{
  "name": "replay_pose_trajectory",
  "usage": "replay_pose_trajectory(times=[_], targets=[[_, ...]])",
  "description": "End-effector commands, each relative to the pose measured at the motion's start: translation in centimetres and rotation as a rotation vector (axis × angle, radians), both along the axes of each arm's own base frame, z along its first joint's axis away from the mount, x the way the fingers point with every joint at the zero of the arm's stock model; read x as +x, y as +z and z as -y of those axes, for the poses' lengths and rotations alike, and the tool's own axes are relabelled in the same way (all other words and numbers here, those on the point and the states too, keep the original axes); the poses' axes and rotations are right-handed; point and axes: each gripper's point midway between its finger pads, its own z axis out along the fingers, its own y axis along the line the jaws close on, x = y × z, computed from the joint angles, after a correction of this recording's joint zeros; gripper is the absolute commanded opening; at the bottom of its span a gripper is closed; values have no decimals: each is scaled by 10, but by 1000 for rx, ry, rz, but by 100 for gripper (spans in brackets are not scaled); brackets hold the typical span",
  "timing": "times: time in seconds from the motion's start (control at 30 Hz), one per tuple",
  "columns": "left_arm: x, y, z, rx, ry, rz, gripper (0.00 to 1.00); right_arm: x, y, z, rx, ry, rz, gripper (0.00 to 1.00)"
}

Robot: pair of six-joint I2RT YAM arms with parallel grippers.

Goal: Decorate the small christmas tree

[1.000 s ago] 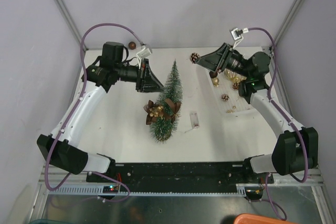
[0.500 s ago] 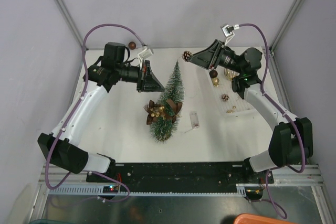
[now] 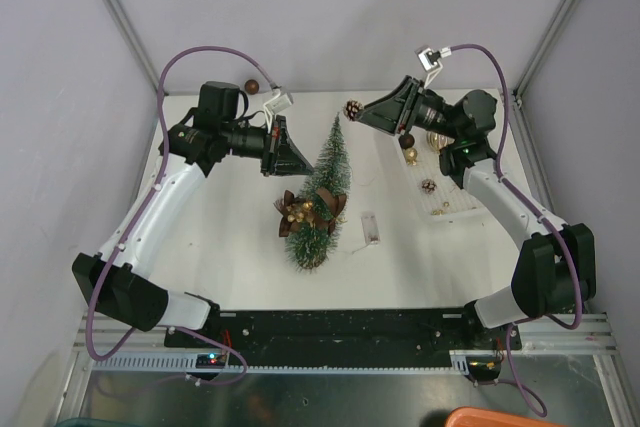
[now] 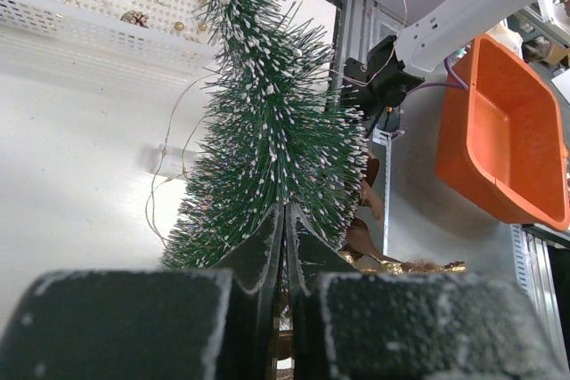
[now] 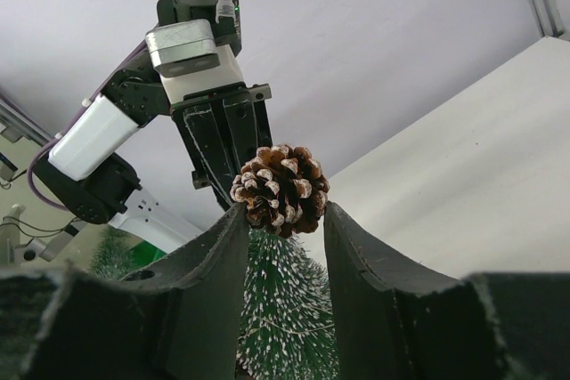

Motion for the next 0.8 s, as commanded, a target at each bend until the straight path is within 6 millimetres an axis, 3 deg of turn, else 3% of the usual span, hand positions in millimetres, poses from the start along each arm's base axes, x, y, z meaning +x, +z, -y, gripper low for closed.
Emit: replay_pose_trajectory(times=[0.0, 0.47, 0.77], targets=[[-4, 5, 1, -9, -8, 22, 6, -13, 26, 0, 13, 17, 103, 41], [-4, 4, 0, -5, -2, 28, 3, -14, 34, 2, 33, 10, 124, 40], [-5, 4, -1, -4, -1, 28, 2, -3, 42, 11, 41, -42, 136, 38]])
